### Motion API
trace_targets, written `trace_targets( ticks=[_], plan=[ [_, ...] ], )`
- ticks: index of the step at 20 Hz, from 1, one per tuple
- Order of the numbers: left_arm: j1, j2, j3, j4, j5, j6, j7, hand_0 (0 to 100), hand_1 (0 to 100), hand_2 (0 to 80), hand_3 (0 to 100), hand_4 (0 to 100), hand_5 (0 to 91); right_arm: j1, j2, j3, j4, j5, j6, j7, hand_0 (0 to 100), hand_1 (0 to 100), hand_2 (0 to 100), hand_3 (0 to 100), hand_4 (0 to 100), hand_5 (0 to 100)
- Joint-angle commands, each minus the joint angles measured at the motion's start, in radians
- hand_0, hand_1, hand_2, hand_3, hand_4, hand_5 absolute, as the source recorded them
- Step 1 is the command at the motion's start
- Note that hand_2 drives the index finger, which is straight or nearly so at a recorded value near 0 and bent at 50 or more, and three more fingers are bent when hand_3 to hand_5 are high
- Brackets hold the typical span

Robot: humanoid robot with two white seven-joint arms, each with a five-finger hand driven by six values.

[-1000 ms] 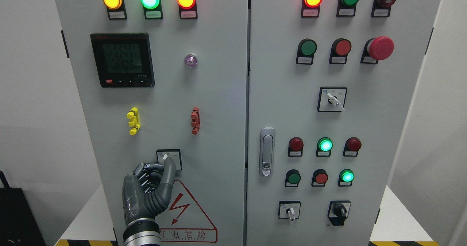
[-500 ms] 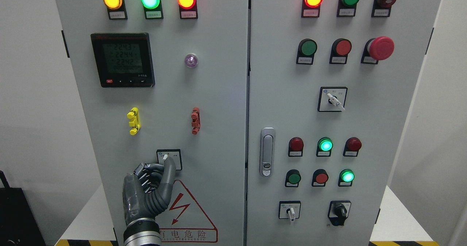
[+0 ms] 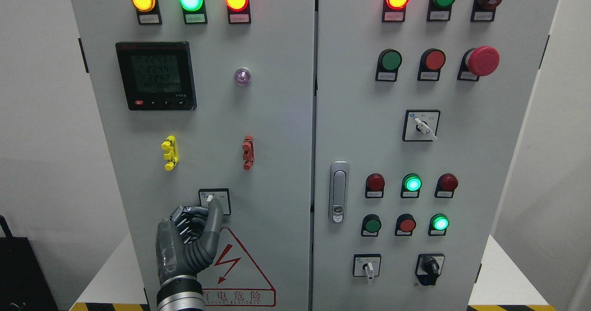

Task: Turn on light switch 1

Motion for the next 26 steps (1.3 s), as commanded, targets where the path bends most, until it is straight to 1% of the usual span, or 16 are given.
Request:
trace_targets(
  ticks=[1, 26],
  plan=[
    [0.001, 0.001, -0.002, 0.0, 0.0, 0.002, -0.002, 74, 52, 59.7, 86, 86, 76.7, 0.0, 0.0, 0.0, 0.0, 0.0, -0.001, 0.001, 5, 0, 0, 0, 0, 0],
    [-0.001, 0.001, -0.004, 0.002, 0.005, 0.002, -0.003, 83, 49, 61.1, 88, 87, 77.7, 0.0, 0.0, 0.0, 0.0, -0.001, -0.001, 0.001, 5, 0, 0, 0, 0, 0]
  ],
)
